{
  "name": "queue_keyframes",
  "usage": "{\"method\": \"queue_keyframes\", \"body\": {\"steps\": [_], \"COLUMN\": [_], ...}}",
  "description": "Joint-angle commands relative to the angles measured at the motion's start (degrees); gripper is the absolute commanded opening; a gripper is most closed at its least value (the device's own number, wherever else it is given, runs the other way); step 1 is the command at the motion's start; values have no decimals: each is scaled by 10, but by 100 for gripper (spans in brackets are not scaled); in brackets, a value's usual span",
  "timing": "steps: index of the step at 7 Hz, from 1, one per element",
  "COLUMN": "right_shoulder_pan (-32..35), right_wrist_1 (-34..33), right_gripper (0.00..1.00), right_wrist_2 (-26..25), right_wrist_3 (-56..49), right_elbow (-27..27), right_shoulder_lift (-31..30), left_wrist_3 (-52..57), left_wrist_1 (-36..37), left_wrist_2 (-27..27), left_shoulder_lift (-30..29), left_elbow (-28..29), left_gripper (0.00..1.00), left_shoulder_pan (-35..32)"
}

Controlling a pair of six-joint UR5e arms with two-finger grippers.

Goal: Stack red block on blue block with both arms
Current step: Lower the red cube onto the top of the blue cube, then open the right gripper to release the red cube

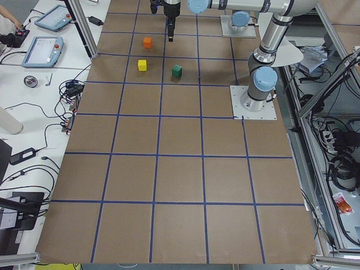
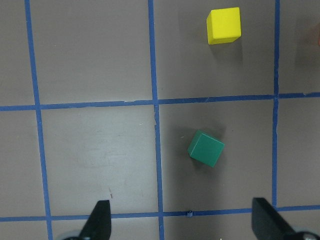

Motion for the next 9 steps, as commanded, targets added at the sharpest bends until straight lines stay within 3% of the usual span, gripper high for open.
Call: {"method": "queue_keyframes", "body": {"steps": [1, 2, 5, 9], "right_shoulder_pan": [0, 0, -1, 13], "right_wrist_1": [0, 0, 14, 161], "right_gripper": [91, 98, 100, 100], "right_wrist_2": [0, 0, -5, -5], "right_wrist_3": [-1, -1, 1, 49], "right_elbow": [1, 1, -20, -90], "right_shoulder_lift": [0, 1, -8, -91], "left_wrist_3": [0, 0, 0, 0], "left_wrist_1": [0, 0, 0, 0], "left_wrist_2": [0, 0, 0, 0], "left_shoulder_lift": [-1, 0, -1, -1], "left_elbow": [0, 0, 0, 0], "left_gripper": [100, 100, 100, 100], "left_shoulder_pan": [0, 0, 0, 0]}}
